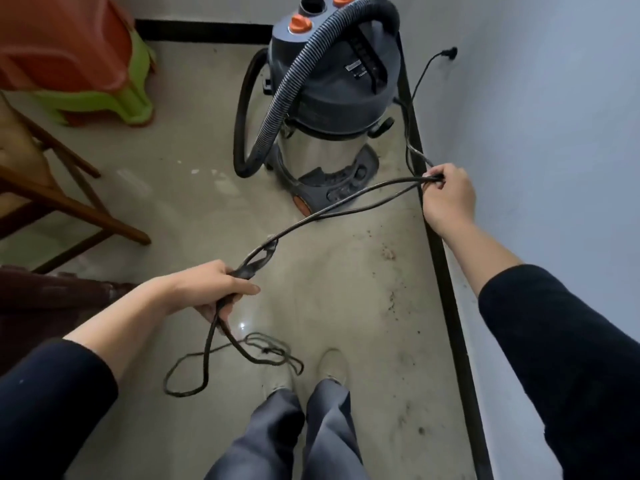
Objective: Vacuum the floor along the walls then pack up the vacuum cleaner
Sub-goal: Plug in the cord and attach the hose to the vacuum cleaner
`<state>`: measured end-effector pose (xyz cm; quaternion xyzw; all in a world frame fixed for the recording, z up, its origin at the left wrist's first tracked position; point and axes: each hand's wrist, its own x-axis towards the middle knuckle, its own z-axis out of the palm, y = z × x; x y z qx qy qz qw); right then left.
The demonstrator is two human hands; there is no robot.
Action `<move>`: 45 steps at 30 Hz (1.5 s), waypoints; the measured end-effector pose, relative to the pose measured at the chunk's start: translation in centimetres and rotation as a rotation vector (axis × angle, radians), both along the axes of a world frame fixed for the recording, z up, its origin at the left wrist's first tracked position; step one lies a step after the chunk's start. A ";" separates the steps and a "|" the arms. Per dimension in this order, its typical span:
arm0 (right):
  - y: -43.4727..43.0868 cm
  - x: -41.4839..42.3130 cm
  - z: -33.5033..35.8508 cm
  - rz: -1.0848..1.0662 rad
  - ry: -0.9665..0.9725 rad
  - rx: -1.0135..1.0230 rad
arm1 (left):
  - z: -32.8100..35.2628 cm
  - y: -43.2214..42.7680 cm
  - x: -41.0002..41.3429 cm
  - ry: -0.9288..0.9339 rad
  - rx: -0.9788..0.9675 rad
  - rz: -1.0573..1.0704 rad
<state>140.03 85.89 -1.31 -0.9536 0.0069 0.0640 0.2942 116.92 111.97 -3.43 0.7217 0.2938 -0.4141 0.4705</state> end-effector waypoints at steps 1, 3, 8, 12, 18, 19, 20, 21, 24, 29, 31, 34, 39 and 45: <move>0.0 -0.3 -0.1 0.027 -0.003 -0.018 | -0.1 -0.4 -0.1 -0.010 0.016 0.013; 0.1 -1.3 -0.8 0.076 0.005 -0.042 | -0.9 -1.9 -0.7 -0.009 0.032 0.074; 0.7 -5.5 -4.5 0.202 0.179 -0.120 | -6.1 -6.8 -1.8 -0.045 0.031 0.115; 1.9 -9.5 -6.3 0.253 0.329 -0.172 | -7.7 -7.9 -0.6 -0.082 0.106 0.088; 5.3 -13.1 -6.5 0.336 0.458 -0.218 | -5.9 -4.7 -0.1 -0.222 0.274 -0.014; 6.0 -13.5 -6.1 0.344 0.471 -0.216 | -5.3 -3.9 -0.2 -0.253 0.310 -0.032; 6.7 -13.7 -5.7 0.351 0.483 -0.209 | -4.7 -3.1 -0.2 -0.289 0.349 -0.054; 7.5 -13.9 -5.1 0.361 0.489 -0.201 | -4.0 -2.3 -0.1 -0.331 0.388 -0.079; 9.6 -13.6 -3.3 0.390 0.466 -0.186 | -1.7 -0.2 1.1 -0.440 0.475 -0.121; 12.9 -10.1 -0.6 0.445 0.385 -0.191 | 1.2 2.1 5.7 -0.582 0.543 -0.148; 14.3 -7.7 0.3 0.453 0.353 -0.185 | 1.9 3.2 8.3 -0.609 0.568 -0.173; 16.3 -3.1 0.8 0.444 0.318 -0.177 | 2.5 5.0 12.9 -0.637 0.585 -0.176; 20.2 7.5 0.1 0.377 0.268 -0.134 | 0.9 9.4 23.1 -0.709 0.599 -0.155; 23.3 19.4 -1.4 0.249 0.351 -0.069 | -1.7 12.2 33.3 -0.593 0.478 -0.143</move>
